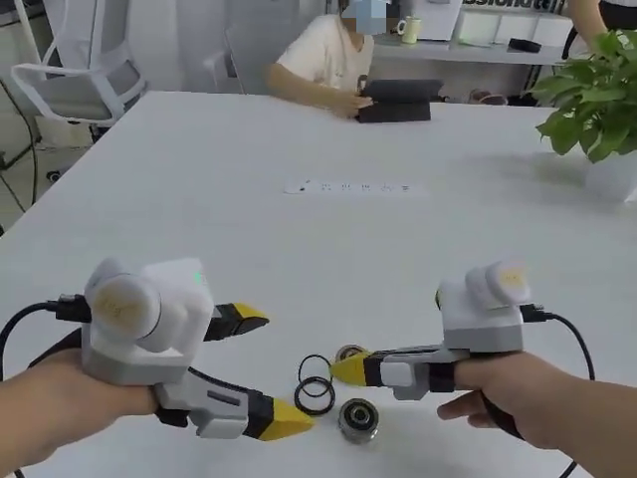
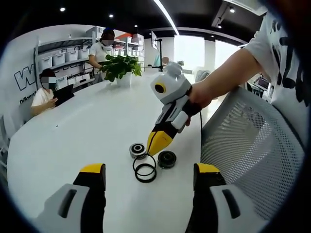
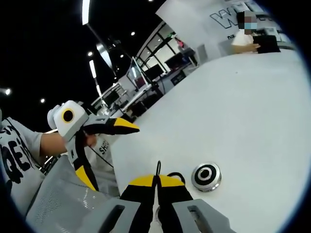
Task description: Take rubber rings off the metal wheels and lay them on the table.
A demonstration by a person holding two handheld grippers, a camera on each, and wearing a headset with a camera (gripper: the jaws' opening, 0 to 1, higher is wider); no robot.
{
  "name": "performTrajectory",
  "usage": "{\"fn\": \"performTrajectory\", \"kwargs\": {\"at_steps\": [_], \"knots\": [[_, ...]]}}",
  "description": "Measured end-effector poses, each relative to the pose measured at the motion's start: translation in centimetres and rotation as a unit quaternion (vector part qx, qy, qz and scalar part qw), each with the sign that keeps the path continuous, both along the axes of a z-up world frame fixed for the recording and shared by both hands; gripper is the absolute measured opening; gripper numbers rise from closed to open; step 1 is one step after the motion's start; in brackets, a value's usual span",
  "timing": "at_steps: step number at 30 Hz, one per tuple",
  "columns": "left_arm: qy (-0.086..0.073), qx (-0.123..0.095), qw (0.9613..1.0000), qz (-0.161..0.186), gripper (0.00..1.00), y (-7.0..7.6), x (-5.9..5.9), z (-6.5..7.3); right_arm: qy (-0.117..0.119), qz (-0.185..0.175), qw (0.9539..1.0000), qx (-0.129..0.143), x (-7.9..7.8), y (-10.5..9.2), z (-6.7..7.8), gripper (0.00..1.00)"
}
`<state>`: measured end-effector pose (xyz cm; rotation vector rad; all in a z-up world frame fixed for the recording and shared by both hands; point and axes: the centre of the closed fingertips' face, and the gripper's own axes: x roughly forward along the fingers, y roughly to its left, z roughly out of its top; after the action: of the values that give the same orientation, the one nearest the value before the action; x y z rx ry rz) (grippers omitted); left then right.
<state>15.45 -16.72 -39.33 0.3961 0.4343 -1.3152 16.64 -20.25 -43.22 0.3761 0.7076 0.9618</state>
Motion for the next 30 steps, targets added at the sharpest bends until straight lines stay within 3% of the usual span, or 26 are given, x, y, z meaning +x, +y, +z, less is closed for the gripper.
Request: {"fn": "performTrajectory", "kwargs": {"at_steps": [11,30], "knots": [[0.004,-0.002,1.0000,0.008,0.73,0.9,-0.3,0.1,0.011,0.011,0.9999,-0.006,-0.3,0.7,-0.8,0.00],[0.008,0.001,0.9998,0.019,0.72,1.5,-0.1,-0.2,0.031,-0.006,0.9991,-0.030,0.1,-0.3,-2.4,0.00]]}}
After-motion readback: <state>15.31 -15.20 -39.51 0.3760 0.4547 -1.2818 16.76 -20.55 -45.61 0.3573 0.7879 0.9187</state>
